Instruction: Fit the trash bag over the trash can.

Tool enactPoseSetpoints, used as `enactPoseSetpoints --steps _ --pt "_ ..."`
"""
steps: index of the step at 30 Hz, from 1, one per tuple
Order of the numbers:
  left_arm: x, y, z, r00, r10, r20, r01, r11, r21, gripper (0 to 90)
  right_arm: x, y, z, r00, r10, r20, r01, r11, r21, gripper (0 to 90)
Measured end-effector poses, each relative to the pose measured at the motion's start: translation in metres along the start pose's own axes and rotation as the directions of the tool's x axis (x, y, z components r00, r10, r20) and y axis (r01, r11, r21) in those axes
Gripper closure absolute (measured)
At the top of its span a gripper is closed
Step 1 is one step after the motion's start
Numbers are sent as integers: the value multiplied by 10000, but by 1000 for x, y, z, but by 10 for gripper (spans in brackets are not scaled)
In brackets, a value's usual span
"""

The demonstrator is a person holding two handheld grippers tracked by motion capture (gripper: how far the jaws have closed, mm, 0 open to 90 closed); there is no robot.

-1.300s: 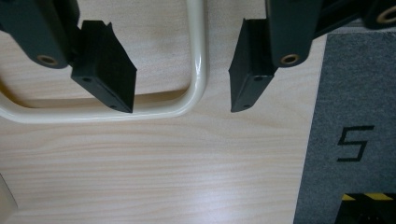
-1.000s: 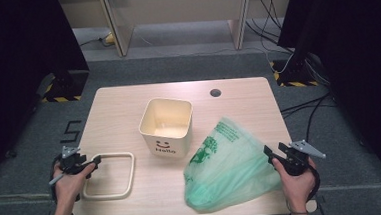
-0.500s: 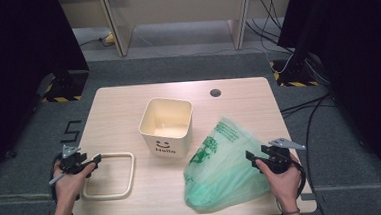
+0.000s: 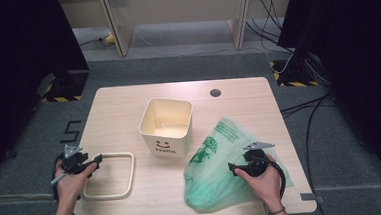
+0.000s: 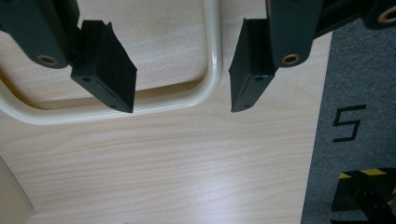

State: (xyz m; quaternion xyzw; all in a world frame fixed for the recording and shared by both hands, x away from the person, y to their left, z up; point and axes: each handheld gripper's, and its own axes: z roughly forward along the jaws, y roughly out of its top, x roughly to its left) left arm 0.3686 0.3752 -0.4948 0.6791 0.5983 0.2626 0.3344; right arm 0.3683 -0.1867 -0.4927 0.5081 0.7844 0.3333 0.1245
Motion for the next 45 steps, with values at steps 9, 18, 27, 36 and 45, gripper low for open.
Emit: enactPoseSetpoints --steps 9,18,27,36,45 --pt "1 -1 0 10000 38 -14 -38 10000 30 409 6 -3 8 9983 -551 186 545 9979 348 223" --pt "0 -2 0 9999 110 18 -110 9999 53 411 11 -6 13 9890 -1444 317 1432 9890 369 196" --pt "-1 -2 -1 9999 137 19 -137 9999 22 416 12 -9 10 9861 -1534 635 1518 9880 296 328" --pt "-2 -2 -1 9998 171 43 -170 9999 -8 428 0 -9 5 9935 -1020 495 1025 9947 -67 845" --pt "-1 -2 -1 9999 155 -3 -155 9998 -108 434 -6 -6 3 9997 -241 72 245 9975 -661 900"
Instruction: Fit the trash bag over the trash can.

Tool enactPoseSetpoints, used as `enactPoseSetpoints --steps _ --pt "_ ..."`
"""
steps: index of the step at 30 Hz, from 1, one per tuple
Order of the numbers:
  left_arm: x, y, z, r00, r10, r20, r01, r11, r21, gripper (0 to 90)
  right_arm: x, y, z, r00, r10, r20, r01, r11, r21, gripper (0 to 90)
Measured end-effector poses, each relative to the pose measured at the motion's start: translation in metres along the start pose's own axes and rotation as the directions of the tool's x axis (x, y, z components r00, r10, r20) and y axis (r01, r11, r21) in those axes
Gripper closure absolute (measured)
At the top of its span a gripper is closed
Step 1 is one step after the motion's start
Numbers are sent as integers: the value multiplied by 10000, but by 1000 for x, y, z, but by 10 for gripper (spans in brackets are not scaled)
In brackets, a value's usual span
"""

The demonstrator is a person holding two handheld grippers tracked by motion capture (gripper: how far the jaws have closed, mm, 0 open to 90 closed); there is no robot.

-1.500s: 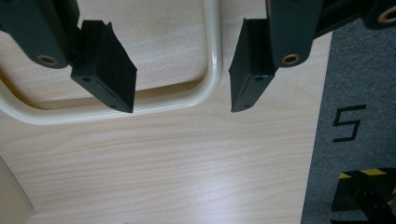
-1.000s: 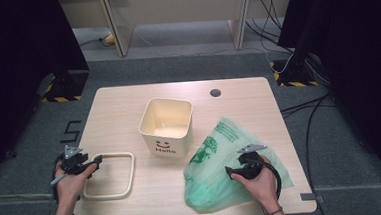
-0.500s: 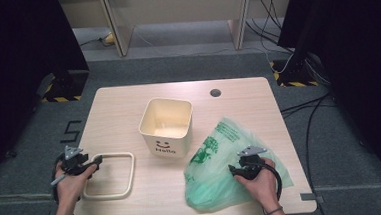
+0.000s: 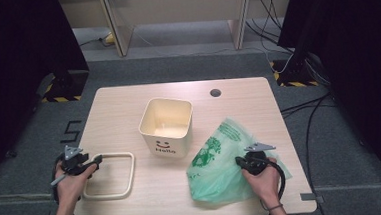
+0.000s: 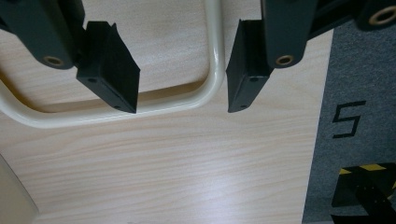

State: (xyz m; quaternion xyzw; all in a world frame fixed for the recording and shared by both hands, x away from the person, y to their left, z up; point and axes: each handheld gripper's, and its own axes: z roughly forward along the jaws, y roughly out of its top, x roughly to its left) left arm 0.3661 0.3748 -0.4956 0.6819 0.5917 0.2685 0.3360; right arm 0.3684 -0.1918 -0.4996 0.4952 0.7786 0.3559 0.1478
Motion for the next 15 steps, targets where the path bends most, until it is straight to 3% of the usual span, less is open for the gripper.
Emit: enactPoseSetpoints --steps 4,9,11,15 --pt "0 0 0 10000 -43 -9 43 10000 -34 435 1 5 -9 10000 -41 64 46 9960 -895 900" --pt "0 0 -1 10000 -40 14 40 10000 -26 437 6 10 -16 10000 -68 66 79 9833 -1817 900" --pt "0 -1 -1 10000 -62 10 62 10000 -35 437 7 12 -18 9999 -89 54 99 9763 -2163 900" --pt "0 -1 -1 10000 -32 18 32 10000 -39 438 9 20 -26 9999 -142 72 157 9529 -3029 900"
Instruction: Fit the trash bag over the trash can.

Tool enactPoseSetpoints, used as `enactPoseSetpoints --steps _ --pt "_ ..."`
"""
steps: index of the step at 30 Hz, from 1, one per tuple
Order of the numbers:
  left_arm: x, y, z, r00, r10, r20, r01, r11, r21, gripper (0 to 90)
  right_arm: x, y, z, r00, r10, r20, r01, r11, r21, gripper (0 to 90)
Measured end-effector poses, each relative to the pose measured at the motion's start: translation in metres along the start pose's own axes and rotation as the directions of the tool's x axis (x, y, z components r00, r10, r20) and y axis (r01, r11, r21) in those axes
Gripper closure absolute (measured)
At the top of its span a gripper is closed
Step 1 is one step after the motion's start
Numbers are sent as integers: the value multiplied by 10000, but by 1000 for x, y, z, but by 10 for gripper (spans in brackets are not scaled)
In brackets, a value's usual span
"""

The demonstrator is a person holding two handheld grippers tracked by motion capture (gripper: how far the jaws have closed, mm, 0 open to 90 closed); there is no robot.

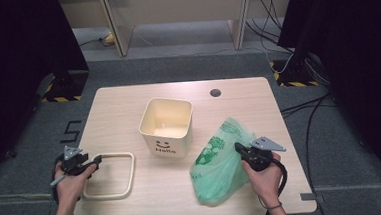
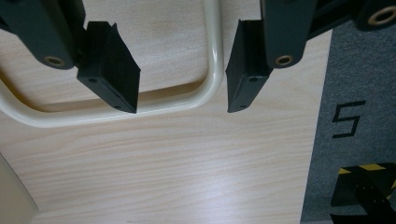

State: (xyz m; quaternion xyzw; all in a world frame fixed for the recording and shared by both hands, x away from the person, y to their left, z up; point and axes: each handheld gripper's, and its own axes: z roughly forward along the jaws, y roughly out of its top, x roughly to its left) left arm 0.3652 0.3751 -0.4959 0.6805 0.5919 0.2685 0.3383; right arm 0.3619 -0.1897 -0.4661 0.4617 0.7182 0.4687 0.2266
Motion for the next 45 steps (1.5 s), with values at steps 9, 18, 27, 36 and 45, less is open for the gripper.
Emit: enactPoseSetpoints --steps 9,18,27,36,45 --pt "1 -1 -1 10000 -2 -28 2 10000 -29 440 3 25 -8 9993 -314 227 347 9854 -1668 900" --pt "0 -1 -1 10000 -20 3 20 10000 -90 442 5 42 -8 9987 -385 343 457 9691 -2423 900" --pt "-1 -1 -1 10000 -2 19 3 9999 -156 443 4 61 -8 9976 -498 482 618 9538 -2941 900" --pt "-1 -1 -1 10000 -2 21 3 9998 -182 443 7 77 -5 9963 -657 549 805 9369 -3401 900" --pt "-1 0 -1 10000 27 23 -26 9998 -219 444 6 95 -7 9951 -747 648 937 9224 -3746 900"
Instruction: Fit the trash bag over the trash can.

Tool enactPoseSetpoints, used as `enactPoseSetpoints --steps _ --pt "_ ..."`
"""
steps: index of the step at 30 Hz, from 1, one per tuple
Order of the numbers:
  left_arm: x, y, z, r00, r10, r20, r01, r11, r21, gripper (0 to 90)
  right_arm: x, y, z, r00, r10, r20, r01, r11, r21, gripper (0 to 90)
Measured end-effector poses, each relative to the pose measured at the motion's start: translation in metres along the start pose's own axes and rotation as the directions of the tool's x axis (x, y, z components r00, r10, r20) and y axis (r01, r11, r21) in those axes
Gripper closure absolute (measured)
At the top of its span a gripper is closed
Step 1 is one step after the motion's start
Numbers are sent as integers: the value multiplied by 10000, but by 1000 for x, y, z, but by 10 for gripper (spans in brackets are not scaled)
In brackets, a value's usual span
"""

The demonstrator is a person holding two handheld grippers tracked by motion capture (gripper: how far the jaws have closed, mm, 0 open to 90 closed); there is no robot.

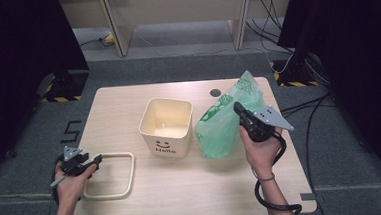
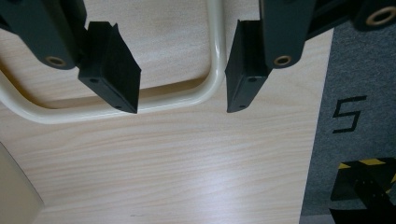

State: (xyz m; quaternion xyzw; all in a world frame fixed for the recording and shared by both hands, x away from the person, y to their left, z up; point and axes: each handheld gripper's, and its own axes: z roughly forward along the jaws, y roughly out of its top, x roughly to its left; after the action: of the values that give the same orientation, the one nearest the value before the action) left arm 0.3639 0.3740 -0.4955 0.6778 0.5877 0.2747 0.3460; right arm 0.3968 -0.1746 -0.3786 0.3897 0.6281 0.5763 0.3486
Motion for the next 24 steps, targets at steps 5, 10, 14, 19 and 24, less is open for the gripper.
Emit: enactPoseSetpoints --steps 5,10,14,19,24 --pt "0 -1 0 10000 -5 11 5 10000 27 445 -1 7 2 10000 -31 51 32 9999 -130 900" --pt "0 0 0 10000 13 31 -13 10000 26 445 -5 14 4 9998 -111 136 114 9996 -270 900" --pt "0 0 0 10000 2 23 -2 10000 19 444 -5 21 6 9998 -130 155 136 9993 -355 900" --pt "0 -1 0 10000 -42 42 42 10000 26 444 -6 26 8 9997 -182 172 191 9985 -512 900" --pt "0 -1 0 10000 -26 45 26 10000 22 444 -6 30 10 9995 -230 216 244 9976 -646 900"
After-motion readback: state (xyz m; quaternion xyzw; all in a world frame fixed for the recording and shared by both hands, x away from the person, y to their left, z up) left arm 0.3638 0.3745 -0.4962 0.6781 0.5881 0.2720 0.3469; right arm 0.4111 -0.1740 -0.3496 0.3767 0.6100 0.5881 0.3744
